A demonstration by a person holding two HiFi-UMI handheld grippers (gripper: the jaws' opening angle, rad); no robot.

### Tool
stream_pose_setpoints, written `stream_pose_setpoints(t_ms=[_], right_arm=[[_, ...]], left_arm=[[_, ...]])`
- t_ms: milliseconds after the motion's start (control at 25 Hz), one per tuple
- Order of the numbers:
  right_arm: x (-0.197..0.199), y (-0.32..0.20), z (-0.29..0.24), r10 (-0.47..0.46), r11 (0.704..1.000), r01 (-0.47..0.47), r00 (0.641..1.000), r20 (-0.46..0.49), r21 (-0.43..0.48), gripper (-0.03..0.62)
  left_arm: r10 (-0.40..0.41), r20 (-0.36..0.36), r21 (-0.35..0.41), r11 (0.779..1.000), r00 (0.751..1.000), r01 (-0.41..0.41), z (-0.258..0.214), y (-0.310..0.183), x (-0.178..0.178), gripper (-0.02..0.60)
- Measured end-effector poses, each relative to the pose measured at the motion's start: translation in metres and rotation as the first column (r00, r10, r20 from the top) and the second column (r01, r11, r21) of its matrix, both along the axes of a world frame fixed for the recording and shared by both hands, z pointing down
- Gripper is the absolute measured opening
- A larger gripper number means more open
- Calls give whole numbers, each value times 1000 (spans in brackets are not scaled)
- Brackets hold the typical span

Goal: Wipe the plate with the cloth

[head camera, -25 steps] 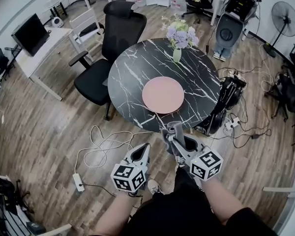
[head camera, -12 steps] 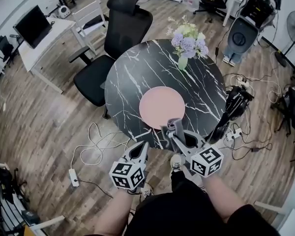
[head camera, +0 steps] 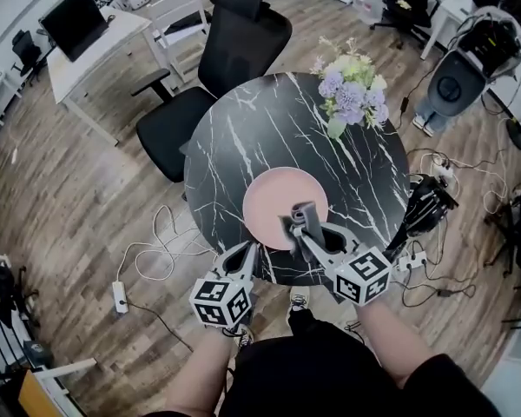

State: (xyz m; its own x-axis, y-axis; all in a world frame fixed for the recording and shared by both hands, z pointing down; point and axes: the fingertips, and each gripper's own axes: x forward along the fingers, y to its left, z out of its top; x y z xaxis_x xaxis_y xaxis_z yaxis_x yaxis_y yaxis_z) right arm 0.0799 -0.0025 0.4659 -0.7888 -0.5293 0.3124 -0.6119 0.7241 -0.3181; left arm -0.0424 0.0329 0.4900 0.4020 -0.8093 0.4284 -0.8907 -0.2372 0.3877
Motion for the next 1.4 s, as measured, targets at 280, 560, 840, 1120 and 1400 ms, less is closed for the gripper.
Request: stream_pose_setpoints(t_ms=[280, 560, 840, 1120, 1400], right_arm=[[0, -28, 7, -58, 998, 58, 998, 8, -11, 107], [2, -43, 17, -99, 995, 99, 995, 11, -32, 107], [5, -47, 18, -121, 992, 122, 992, 19, -39, 107], [13, -48, 31, -107, 992, 109, 994, 20, -70, 107], [19, -51, 41, -79, 992, 79, 997, 5, -98, 107]], left_arm=[[-74, 30, -28, 997, 997, 75, 8, -18, -2, 20], [-128, 74, -72, 988, 989, 133, 21, -30, -6, 21], [-154, 123, -124, 978, 980, 169, 36, -34, -6, 150], [-176, 108, -203, 960, 978, 195, 60, -38, -14, 164], [-182, 95, -276, 940, 979, 202, 87, -51, -26, 164]])
